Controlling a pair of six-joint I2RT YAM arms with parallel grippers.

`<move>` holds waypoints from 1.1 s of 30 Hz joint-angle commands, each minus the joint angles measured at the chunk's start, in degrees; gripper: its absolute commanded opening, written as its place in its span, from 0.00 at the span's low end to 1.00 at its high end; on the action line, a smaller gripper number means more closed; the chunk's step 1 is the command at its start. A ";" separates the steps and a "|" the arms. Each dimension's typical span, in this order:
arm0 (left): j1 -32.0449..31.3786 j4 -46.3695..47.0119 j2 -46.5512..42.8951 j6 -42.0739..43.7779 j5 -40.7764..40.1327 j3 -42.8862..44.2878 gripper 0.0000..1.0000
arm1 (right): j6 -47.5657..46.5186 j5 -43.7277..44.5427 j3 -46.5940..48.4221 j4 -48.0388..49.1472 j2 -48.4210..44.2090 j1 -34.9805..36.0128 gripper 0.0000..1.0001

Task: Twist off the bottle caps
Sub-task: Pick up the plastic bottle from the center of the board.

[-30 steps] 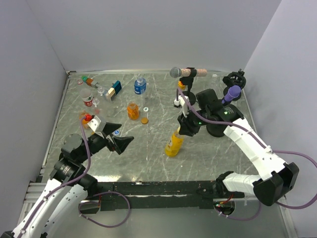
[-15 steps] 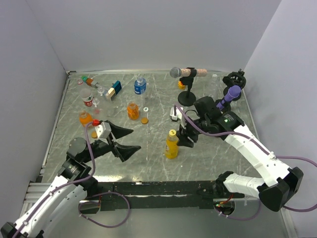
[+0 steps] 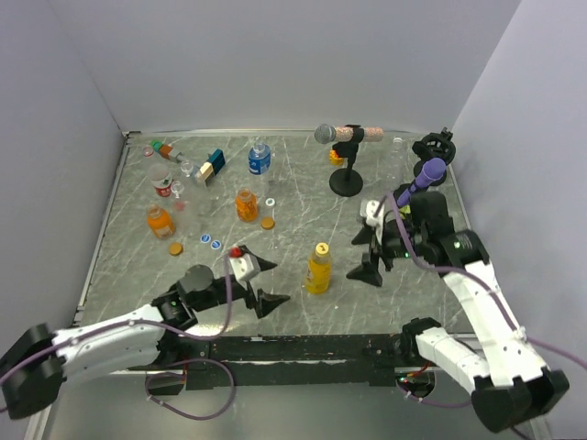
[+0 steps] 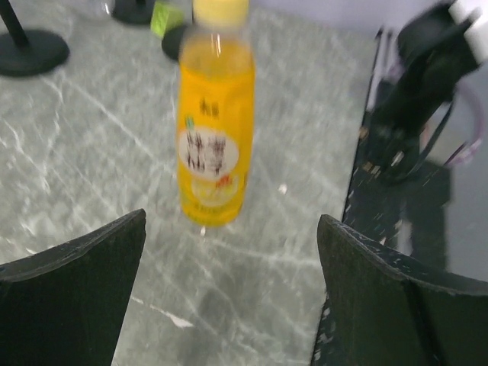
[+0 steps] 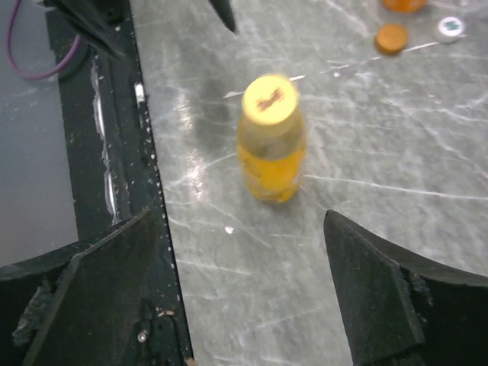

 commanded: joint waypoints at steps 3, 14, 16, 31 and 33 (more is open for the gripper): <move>-6.06 29.10 15.71 6.27 -11.24 -4.07 0.97 | -3.94 -10.54 -14.70 10.01 -7.89 -2.36 0.99; -8.53 62.95 52.63 4.70 -13.90 3.04 0.97 | -7.45 -13.45 -14.63 7.12 -7.46 -4.65 0.99; -8.97 66.47 56.95 4.26 -14.34 4.62 0.96 | -7.71 -13.88 -14.89 7.12 -8.16 -4.74 0.99; -10.64 70.70 67.51 2.67 -16.10 13.86 0.99 | -8.15 -13.88 -14.54 6.07 -8.69 -4.82 0.99; -10.64 70.36 67.43 2.41 -16.10 14.39 0.97 | -8.15 -13.80 -14.54 5.89 -8.69 -4.82 0.99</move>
